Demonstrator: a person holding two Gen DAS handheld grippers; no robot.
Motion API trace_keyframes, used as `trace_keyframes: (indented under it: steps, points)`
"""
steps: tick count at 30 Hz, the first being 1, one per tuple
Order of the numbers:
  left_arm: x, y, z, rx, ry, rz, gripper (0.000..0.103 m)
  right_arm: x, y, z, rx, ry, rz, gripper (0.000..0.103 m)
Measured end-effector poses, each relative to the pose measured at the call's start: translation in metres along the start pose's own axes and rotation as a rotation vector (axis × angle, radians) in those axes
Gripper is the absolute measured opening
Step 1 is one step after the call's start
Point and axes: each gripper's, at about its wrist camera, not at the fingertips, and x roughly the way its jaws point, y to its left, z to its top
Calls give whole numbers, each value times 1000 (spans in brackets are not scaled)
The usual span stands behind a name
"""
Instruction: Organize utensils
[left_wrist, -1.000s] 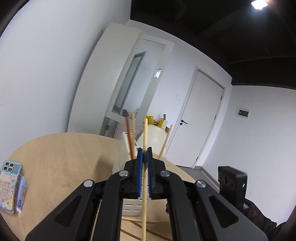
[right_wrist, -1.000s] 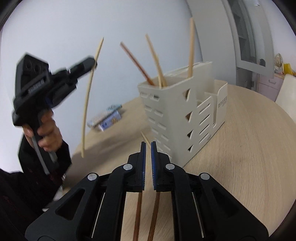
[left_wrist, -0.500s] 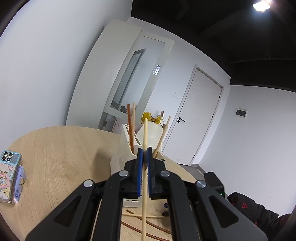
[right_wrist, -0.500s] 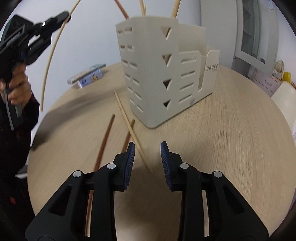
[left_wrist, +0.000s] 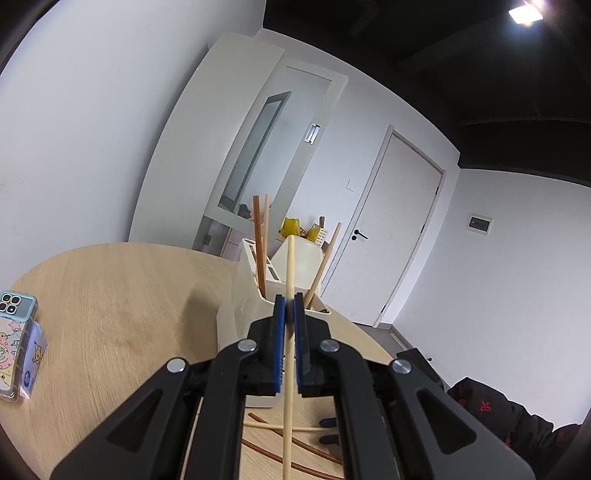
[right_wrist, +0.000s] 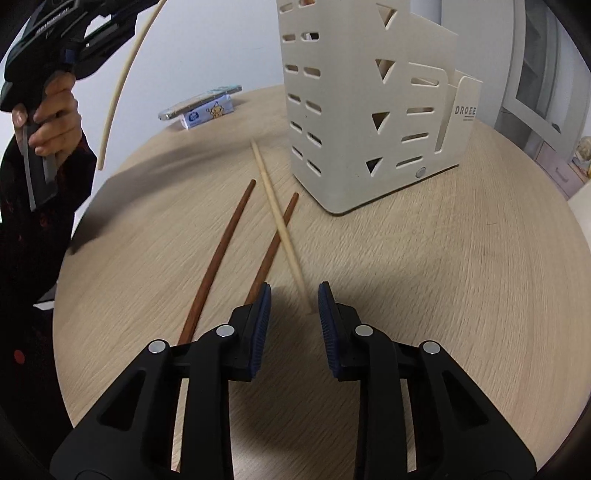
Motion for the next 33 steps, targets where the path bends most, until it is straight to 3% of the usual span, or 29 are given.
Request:
trace_keyframes:
  steps: [8, 10, 14, 19, 27, 33]
  points:
    - [0, -2, -2, 14, -2, 2, 4, 6, -6, 2, 14, 31, -20, 17]
    - [1, -3, -2, 15, 0, 2, 4, 7, -6, 2, 15, 33, -26, 9]
    - [1, -4, -2, 21, 0, 5, 4, 3, -8, 2, 22, 11, -32, 6]
    - [0, -7, 0, 26, -4, 7, 4, -24, -7, 2, 56, -105, 1, 6]
    - [-4, -10, -1, 18, -9, -1, 4, -82, -9, 13, 207, -402, 40, 5]
    - [-8, -15, 1, 26, -8, -1, 4, -91, -16, 22, 321, -516, 88, 4]
